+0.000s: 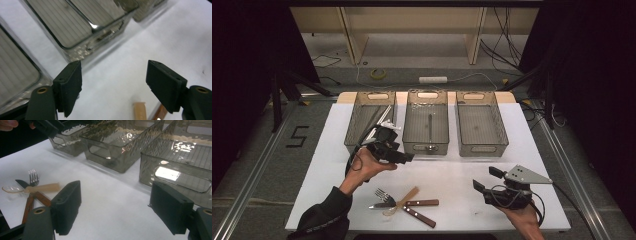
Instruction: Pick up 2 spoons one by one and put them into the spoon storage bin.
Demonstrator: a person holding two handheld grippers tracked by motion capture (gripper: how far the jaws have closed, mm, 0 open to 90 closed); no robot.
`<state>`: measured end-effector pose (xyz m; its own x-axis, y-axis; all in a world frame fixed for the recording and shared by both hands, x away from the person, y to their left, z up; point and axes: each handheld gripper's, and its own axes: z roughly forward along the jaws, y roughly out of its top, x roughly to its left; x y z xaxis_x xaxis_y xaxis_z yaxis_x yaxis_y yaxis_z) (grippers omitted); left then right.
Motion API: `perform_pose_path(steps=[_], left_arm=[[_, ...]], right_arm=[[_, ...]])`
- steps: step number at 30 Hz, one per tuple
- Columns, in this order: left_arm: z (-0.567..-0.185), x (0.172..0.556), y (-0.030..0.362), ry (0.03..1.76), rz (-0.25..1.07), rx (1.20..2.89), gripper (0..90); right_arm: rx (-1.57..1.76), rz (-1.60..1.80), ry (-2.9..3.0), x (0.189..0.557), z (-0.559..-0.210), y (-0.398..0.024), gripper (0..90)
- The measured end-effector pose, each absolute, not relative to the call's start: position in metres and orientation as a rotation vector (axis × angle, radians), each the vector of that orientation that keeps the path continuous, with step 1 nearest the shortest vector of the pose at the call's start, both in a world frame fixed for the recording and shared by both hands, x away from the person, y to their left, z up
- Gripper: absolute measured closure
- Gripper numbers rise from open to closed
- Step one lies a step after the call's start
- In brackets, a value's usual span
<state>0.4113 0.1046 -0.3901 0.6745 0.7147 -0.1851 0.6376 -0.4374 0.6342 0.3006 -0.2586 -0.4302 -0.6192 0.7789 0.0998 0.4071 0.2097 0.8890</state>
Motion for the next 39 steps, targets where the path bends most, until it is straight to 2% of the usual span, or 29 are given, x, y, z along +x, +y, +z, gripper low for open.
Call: perform_pose_path(steps=[39], left_arm=[[-0.440, 0.370, 0.089, 1.019, 0.078, 2.437, 19.4]], right_arm=[[1.097, 1.375, 2.125, 0.300, -0.430, -0.257, 26.1]])
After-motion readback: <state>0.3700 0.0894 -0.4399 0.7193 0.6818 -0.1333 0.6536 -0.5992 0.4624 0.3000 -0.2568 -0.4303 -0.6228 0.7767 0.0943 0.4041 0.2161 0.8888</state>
